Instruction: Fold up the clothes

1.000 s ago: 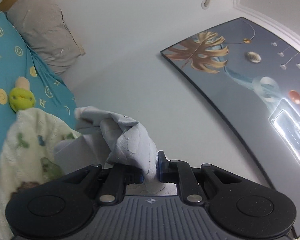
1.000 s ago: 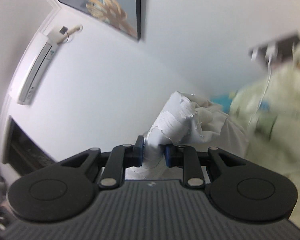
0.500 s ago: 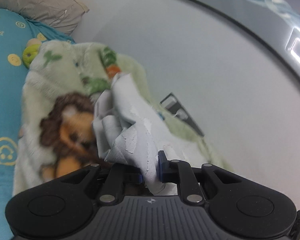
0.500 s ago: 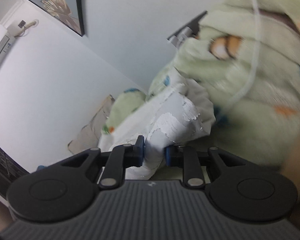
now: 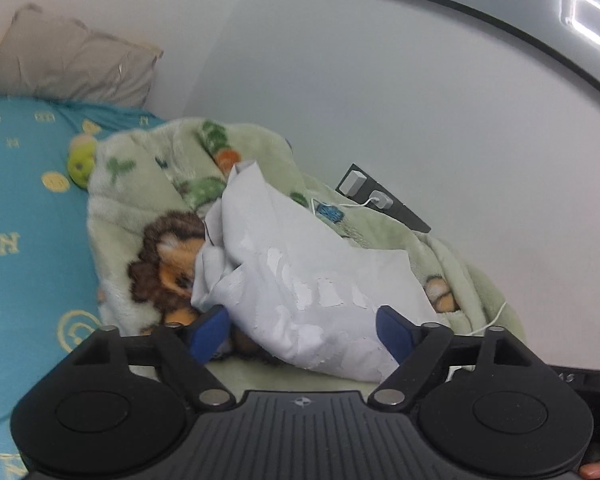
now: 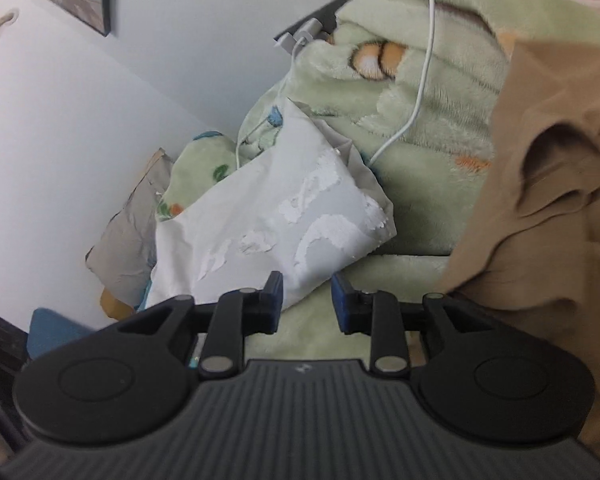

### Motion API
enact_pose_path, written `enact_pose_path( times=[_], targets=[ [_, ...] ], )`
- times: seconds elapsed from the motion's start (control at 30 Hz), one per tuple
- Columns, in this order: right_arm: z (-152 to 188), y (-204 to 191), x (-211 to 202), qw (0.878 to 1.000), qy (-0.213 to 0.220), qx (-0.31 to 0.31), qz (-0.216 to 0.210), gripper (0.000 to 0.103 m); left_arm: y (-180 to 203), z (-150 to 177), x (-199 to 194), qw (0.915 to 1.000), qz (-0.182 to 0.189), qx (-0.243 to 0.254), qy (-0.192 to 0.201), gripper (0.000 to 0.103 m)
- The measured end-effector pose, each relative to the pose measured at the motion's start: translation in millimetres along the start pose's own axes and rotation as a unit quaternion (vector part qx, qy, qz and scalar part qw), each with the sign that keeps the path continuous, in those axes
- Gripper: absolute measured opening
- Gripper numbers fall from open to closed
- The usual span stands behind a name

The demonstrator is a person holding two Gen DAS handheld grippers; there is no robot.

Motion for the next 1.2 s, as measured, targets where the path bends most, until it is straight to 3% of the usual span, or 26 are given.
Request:
enact_pose_path(
  times=[0.07, 0.2, 0.33, 0.37, 0.4, 0.47, 0.5, 0.63, 0.87, 1.0, 1.2],
  targets=[
    [1.5, -7.8, -23.6, 1.000, 0.013, -0.025, -0.006, 0.030, 17.5, -5.3, -26.1, 0.9993, -0.014, 0.031, 0.017, 0.097],
    [7.0, -27.5, -76.7, 0.996, 0.046, -0.077, -0.021, 0.030, 55.3, -10.0, -85.4, 0.9947, -0.031, 0.086, 0.046, 0.100],
    [23.8, -47.6, -134.2, 0.983, 0.109, -0.141, -0.035, 0.033, 90.6, -1.7, -147.8, 0.9880, -0.036, 0.128, 0.079, 0.103],
    [30.0, -51.2, -147.3, 0.979, 0.127, -0.156, -0.040, 0.049, 98.9, 1.7, -163.1, 0.9862, -0.035, 0.137, 0.087, 0.103],
    [36.2, -54.8, -160.3, 0.973, 0.145, -0.171, -0.045, 0.073, 107.1, 5.1, -178.4, 0.9842, -0.034, 0.145, 0.095, 0.103],
    [48.7, -62.0, -186.6, 0.961, 0.181, -0.200, -0.056, 0.097, 117.8, 13.6, -201.4, 0.9806, -0.038, 0.159, 0.108, 0.103],
    [55.1, -65.7, -199.8, 0.954, 0.199, -0.215, -0.061, 0.103, 121.2, 18.4, -210.4, 0.9788, -0.042, 0.165, 0.113, 0.103],
    [86.7, -73.4, -234.5, 0.930, 0.252, -0.261, -0.051, 0.103, 134.8, 37.8, -246.5, 0.9710, -0.059, 0.188, 0.135, 0.103],
    [136.0, -75.5, -240.5, 0.906, 0.290, -0.305, -0.035, 0.103, 126.4, 66.8, -272.8, 0.9636, -0.070, 0.204, 0.158, 0.103],
    [150.7, -76.2, -227.3, 0.903, 0.292, -0.314, -0.024, 0.103, 110.6, 79.0, -273.5, 0.9579, -0.089, 0.217, 0.165, 0.103],
    [162.4, -78.7, -207.4, 0.895, 0.310, -0.321, 0.009, 0.103, 88.6, 84.9, -275.4, 0.9586, -0.096, 0.208, 0.169, 0.103]
  ],
)
Point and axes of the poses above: each gripper's, at about its wrist camera, not at the fingertips, and x roughly the way its jaws point, y to its right, z to its underside, the point moved 5 cm from there along x, roughly the way its jaws point, and after that the axes turned 11 degrees about z, right-handed, at the moved point
